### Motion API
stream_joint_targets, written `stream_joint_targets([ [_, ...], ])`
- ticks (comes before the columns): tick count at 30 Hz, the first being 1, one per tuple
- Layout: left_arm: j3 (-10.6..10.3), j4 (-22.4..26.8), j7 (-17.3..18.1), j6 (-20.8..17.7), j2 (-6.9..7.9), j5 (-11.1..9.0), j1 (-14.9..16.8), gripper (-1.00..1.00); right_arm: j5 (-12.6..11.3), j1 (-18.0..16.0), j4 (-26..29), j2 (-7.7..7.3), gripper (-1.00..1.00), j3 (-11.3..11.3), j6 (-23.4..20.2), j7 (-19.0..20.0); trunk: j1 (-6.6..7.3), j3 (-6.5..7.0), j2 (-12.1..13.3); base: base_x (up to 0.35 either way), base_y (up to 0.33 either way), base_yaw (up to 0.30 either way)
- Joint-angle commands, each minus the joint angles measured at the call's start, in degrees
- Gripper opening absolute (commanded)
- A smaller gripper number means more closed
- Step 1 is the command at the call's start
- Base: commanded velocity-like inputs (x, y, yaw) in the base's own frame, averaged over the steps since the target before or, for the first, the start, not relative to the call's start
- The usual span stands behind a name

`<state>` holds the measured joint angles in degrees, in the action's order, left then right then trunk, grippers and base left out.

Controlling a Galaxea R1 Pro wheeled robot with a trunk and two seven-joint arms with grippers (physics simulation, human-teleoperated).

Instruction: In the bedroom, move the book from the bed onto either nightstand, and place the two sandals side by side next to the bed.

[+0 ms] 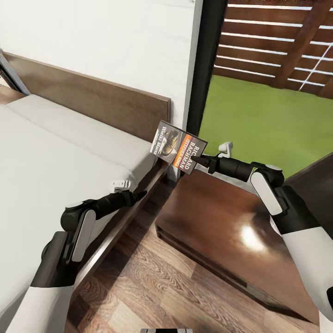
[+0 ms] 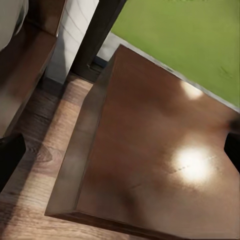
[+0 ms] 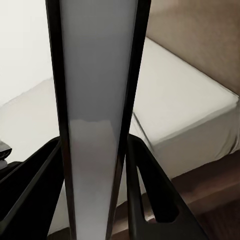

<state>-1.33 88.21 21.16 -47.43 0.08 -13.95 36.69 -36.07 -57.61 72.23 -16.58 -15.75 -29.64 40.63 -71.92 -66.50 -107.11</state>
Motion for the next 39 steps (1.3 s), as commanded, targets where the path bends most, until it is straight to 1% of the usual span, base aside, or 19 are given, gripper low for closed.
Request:
stream_joint_targets([
  [1, 0.01, 0.03, 0.11, -0.29, 0.01, -0.03, 0.04, 1.00, -0.58, -0.04, 0.02, -0.05, -1.00, -0.07, -0.42, -0.11, -0.21, -0.12, -0.43, -0.053, 0.000, 0.000],
  [21, 0.01, 0.03, 0.11, -0.29, 0.01, -0.03, 0.05, 1.00, -0.58, -0.04, 0.02, -0.06, -1.00, -0.07, -0.43, -0.02, -4.60, -1.85, -8.45, -0.005, 0.000, 0.000],
  [39, 0.01, 0.03, 0.11, -0.29, 0.01, -0.03, 0.04, 1.00, -0.58, -0.04, 0.02, -0.04, -1.00, -0.07, -0.42, -0.09, -8.56, -3.40, -15.67, -0.051, 0.000, 0.000],
])
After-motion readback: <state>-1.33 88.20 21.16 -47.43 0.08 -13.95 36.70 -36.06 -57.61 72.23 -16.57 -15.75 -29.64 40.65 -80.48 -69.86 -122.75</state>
